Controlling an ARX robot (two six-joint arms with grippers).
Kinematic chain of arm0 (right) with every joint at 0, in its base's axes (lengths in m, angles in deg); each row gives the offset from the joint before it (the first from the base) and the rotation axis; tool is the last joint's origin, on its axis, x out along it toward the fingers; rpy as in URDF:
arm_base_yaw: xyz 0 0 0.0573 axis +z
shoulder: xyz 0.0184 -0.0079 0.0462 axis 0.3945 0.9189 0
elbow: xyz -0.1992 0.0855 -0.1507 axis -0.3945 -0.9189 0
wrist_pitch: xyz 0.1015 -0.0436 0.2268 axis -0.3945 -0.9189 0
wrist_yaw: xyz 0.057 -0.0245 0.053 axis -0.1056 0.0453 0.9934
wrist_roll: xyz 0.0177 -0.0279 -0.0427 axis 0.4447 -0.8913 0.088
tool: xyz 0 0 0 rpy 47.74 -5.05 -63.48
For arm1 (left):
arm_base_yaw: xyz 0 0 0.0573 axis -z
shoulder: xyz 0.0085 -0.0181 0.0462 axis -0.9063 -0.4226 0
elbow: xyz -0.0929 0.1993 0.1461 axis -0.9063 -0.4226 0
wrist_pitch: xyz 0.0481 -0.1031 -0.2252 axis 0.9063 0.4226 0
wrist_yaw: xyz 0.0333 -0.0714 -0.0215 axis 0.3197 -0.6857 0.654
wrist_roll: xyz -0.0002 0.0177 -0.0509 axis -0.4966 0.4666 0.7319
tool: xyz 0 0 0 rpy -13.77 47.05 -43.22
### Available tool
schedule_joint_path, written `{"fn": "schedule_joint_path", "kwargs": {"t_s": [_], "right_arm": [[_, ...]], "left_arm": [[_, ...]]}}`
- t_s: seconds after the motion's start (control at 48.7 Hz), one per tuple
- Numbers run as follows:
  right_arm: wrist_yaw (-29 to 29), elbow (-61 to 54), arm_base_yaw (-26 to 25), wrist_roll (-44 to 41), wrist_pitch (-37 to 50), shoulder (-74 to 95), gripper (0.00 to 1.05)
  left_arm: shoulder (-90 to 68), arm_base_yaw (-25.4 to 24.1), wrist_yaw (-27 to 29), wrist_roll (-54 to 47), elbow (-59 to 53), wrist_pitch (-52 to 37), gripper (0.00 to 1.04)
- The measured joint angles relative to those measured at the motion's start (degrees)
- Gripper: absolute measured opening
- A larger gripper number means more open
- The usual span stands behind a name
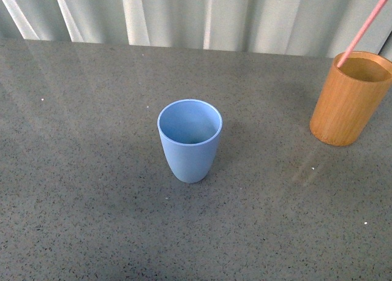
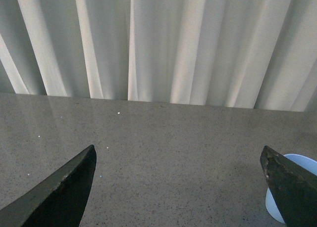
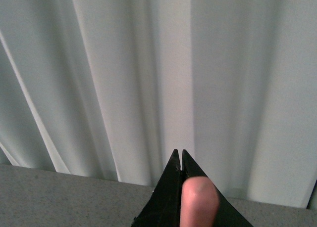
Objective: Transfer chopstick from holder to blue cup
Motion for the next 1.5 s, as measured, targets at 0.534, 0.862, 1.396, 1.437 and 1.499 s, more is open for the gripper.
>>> {"fn": "schedule_joint_path", "kwargs": {"t_s": [0.534,0.862,1.396,1.437,1.499], "right_arm": [[-5.33,3.41,15.15,2.6,-12.09,-11.1,0.01],[-7.3,3.8,22.05,6.78,-10.99,-1.25,0.01],[-6.88,8.13,25.07,7.52,-9.73,7.3,0.01],[-6.88,8.31,25.31,7.52,-9.6,7.74,0.01],[-7.06,8.52,25.86,8.04,-9.46,8.63,0.01]], "left_arm": [[0.0,0.0,0.0,0.0,0.0,0.0,0.98],[0.0,0.0,0.0,0.0,0.0,0.0,0.98],[0.0,0.0,0.0,0.0,0.0,0.0,0.98],[0.0,0.0,0.0,0.0,0.0,0.0,0.98],[0.0,0.0,0.0,0.0,0.0,0.0,0.98]]}}
